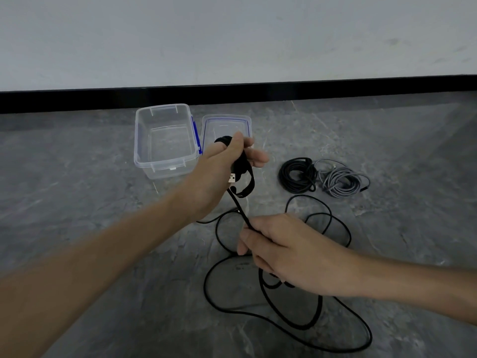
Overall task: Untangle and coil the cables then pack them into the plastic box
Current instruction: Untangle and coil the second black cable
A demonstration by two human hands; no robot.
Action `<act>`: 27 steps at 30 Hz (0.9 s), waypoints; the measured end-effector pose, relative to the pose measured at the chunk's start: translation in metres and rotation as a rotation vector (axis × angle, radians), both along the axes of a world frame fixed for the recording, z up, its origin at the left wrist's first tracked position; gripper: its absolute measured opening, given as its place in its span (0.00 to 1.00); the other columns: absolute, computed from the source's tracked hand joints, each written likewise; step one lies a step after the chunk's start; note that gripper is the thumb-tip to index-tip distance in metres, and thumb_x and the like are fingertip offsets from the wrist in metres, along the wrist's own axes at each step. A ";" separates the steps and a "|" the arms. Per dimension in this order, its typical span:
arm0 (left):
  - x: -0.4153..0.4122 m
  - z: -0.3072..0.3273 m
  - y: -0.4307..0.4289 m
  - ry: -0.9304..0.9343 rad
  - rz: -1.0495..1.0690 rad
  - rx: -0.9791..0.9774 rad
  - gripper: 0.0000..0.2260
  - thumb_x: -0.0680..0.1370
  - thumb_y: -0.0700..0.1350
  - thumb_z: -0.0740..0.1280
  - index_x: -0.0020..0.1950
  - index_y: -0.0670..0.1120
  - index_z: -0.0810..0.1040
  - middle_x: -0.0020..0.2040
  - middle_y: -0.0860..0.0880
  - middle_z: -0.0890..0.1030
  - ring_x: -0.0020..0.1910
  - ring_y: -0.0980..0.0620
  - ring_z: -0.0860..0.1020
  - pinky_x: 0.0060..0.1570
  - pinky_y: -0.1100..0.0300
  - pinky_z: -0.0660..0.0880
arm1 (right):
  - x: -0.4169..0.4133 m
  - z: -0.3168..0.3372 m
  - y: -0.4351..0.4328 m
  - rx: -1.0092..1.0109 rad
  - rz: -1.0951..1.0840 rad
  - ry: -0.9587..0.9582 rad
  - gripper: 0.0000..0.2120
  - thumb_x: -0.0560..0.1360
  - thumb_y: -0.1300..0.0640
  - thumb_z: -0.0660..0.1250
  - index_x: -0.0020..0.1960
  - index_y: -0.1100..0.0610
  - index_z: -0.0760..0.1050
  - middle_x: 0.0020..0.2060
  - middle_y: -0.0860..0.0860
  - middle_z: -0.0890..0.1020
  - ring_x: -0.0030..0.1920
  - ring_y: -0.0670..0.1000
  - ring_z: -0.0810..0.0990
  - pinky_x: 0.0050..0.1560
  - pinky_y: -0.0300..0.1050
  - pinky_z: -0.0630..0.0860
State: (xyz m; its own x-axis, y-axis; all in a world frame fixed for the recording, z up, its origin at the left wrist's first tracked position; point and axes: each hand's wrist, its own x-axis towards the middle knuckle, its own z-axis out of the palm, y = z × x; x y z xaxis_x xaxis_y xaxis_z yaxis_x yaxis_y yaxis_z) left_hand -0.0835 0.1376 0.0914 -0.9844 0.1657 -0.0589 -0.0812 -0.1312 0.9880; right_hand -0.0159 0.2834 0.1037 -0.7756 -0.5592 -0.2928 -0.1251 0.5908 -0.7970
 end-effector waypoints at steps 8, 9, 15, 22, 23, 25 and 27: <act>0.007 -0.006 0.006 0.011 -0.102 -0.242 0.13 0.84 0.48 0.53 0.49 0.46 0.74 0.38 0.54 0.82 0.43 0.58 0.79 0.48 0.67 0.74 | -0.015 0.026 -0.007 0.109 0.023 0.169 0.16 0.82 0.54 0.57 0.41 0.58 0.79 0.23 0.43 0.74 0.25 0.45 0.73 0.26 0.35 0.69; 0.008 -0.007 0.004 -0.009 -0.136 -0.248 0.13 0.84 0.48 0.53 0.49 0.45 0.74 0.36 0.55 0.81 0.40 0.60 0.78 0.44 0.69 0.73 | -0.021 0.029 -0.004 0.127 0.024 0.197 0.16 0.82 0.54 0.58 0.41 0.59 0.79 0.22 0.42 0.73 0.24 0.43 0.73 0.26 0.34 0.68; 0.012 -0.007 -0.001 -0.075 -0.282 -0.449 0.21 0.83 0.56 0.53 0.37 0.48 0.76 0.30 0.59 0.77 0.36 0.58 0.74 0.47 0.62 0.71 | -0.043 0.043 0.020 0.233 0.137 0.332 0.16 0.79 0.50 0.61 0.40 0.55 0.82 0.29 0.45 0.80 0.29 0.43 0.78 0.34 0.36 0.73; 0.017 0.002 0.008 -0.130 -0.609 -0.296 0.37 0.74 0.68 0.37 0.47 0.41 0.74 0.35 0.46 0.80 0.36 0.53 0.77 0.43 0.61 0.70 | -0.063 0.060 0.028 0.136 0.271 0.400 0.12 0.78 0.54 0.64 0.38 0.55 0.80 0.32 0.43 0.84 0.35 0.40 0.82 0.40 0.31 0.72; 0.018 0.004 0.009 -0.149 -0.622 -0.269 0.37 0.74 0.67 0.36 0.46 0.41 0.73 0.35 0.44 0.79 0.33 0.54 0.76 0.36 0.65 0.69 | -0.068 0.061 0.030 0.124 0.278 0.448 0.12 0.78 0.52 0.65 0.39 0.55 0.81 0.31 0.45 0.84 0.33 0.42 0.81 0.38 0.33 0.72; 0.021 0.009 0.011 -0.188 -0.651 -0.193 0.36 0.77 0.64 0.34 0.45 0.38 0.72 0.34 0.41 0.77 0.26 0.57 0.75 0.26 0.71 0.68 | -0.075 0.061 0.032 0.111 0.295 0.543 0.14 0.75 0.46 0.66 0.39 0.55 0.80 0.29 0.47 0.81 0.29 0.48 0.78 0.34 0.38 0.72; 0.024 0.013 0.014 -0.224 -0.665 -0.086 0.34 0.79 0.60 0.33 0.46 0.39 0.71 0.29 0.45 0.77 0.20 0.59 0.73 0.23 0.72 0.68 | -0.081 0.062 0.034 0.099 0.321 0.614 0.16 0.73 0.44 0.67 0.39 0.57 0.80 0.27 0.49 0.78 0.28 0.49 0.75 0.31 0.36 0.69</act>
State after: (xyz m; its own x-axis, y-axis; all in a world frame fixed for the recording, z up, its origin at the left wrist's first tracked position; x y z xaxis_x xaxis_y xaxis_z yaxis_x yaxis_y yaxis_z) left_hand -0.0593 0.1513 0.1045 -0.6390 0.7132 -0.2883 -0.3200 0.0943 0.9427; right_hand -0.0973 0.3173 0.1661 -0.6178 -0.7818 0.0845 -0.7163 0.5152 -0.4706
